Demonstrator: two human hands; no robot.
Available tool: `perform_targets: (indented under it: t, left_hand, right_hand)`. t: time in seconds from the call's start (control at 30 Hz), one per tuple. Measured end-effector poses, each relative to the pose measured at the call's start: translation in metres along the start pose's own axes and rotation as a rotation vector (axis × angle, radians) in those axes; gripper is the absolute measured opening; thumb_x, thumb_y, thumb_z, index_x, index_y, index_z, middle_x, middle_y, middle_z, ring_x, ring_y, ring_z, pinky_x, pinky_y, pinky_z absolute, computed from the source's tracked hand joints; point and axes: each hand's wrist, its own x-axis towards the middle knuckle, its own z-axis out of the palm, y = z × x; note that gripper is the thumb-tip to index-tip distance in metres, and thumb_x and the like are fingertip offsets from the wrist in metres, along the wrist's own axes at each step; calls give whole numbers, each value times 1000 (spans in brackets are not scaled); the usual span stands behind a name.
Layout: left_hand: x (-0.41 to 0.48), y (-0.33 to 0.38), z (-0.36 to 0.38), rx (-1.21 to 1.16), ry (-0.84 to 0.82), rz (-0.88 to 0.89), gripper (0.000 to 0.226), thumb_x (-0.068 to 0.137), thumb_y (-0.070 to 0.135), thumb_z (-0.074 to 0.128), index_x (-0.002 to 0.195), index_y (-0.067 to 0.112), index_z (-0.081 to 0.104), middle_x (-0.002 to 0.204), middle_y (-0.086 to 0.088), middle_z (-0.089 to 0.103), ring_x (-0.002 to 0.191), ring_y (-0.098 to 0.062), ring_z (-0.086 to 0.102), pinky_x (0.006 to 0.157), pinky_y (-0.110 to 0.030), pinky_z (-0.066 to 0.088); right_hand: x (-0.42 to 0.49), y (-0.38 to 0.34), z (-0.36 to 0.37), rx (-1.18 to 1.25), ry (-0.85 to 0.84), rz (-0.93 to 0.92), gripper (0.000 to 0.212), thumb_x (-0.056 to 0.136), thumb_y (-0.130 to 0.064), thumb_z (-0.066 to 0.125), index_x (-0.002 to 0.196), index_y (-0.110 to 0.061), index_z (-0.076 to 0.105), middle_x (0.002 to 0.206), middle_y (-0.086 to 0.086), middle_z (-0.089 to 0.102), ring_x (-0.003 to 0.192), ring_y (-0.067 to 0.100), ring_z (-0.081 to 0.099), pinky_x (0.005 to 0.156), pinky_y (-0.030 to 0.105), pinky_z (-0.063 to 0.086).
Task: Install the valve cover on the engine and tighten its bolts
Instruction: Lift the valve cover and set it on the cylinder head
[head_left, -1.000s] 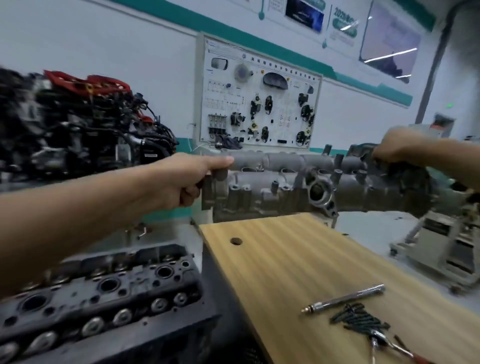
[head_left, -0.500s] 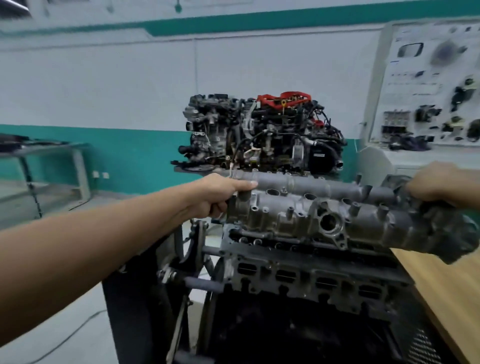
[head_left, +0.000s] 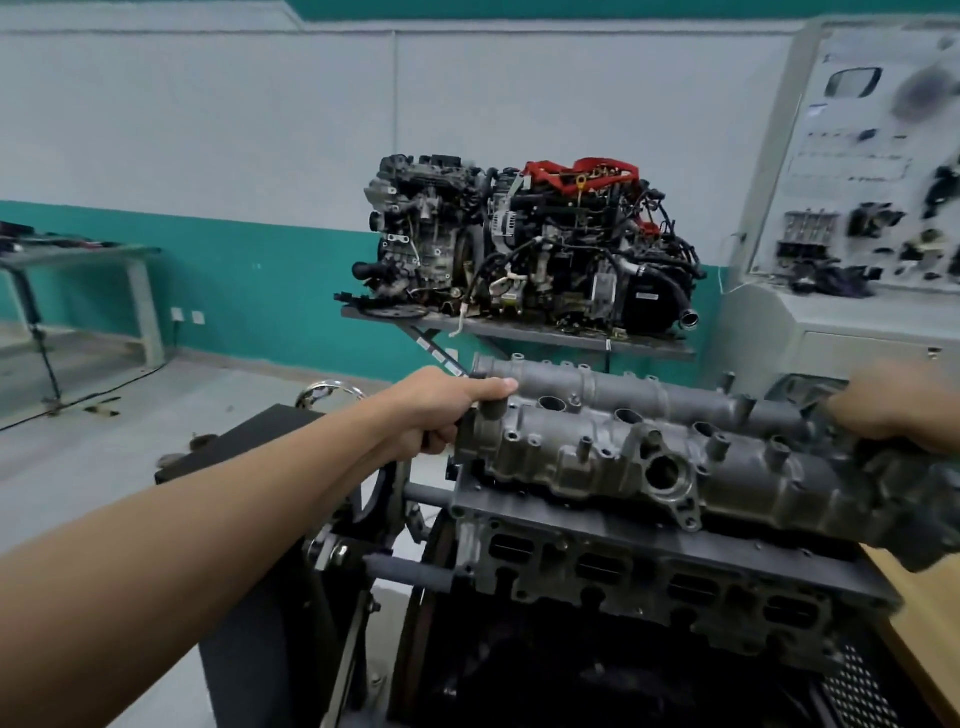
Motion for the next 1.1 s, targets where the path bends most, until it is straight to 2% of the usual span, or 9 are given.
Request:
perform_targets:
  t: [0.13,0.2,0.33,0.47,0.57,0.67,0.73,0.93,1.1]
  left_hand:
    - [3,2,-9,-30,-1,8,41,78,50,82,67,20,57,40,7,39,30,-8,29,36,-17,20]
    - [2,1,-14,-30,22,14,41,76,50,83,66,19,59,41,7,39,30,-8,30,36,-17,21]
    - [-3,-16,-19,-57,27,-8,49,75,50,84,44,18,64,45,6,36,32,-8,28,34,-18,19]
    - [-6,-29,-16,-99,23,-23,42,76,50,83,65,18,59,46,6,32,35,-9,26,38,-19,18]
    - [-5,-29,-15,-108,7,-9,39,77,51,82,77,15,67,46,7,31,35,-9,25,38,-19,18]
    - [-2,-30,-16,-119,3,-8,38,77,52,82,79,16,69,47,8,33,35,-8,25,37,-19,18]
    - [1,-30,-15,-121,24,-12,38,76,52,83,73,17,67,47,7,35,34,-9,25,36,-19,18]
    - [6,-30,-13,-128,45,-20,40,77,53,82,70,17,64,43,7,39,31,-8,25,34,-17,18]
    - [5,-33,-11,-153,47,-18,39,78,53,81,73,17,68,57,-1,45,35,-9,26,35,-18,17]
  right_hand:
    - [9,4,9,-3,3,6,32,90,-29,60,66,-9,61,74,11,64,72,28,65,64,33,57]
    - [16,5,11,-41,19,-8,35,90,-29,60,61,-10,56,73,11,62,66,24,59,61,30,52]
    - [21,4,21,-94,48,-13,38,85,-31,64,55,-11,56,58,4,52,55,19,54,49,26,43]
    - [28,1,32,-125,23,-20,38,84,-31,66,53,-13,55,58,6,51,58,21,56,55,29,48]
    - [33,2,35,-135,14,-15,39,87,-34,62,54,-16,49,62,5,46,65,23,56,64,29,49]
    - [27,3,32,-176,15,-23,40,83,-39,59,54,-13,51,63,4,50,61,22,54,59,27,48]
    - [21,2,28,-175,16,-25,39,84,-39,57,55,-13,50,70,5,59,59,19,52,53,25,43]
    - [-1,-5,17,-137,5,-23,35,90,-38,55,64,-15,50,107,17,68,76,28,54,66,30,47]
    - [-12,-6,9,-127,-49,-43,36,95,-32,49,101,-3,69,119,21,66,82,28,50,71,30,44]
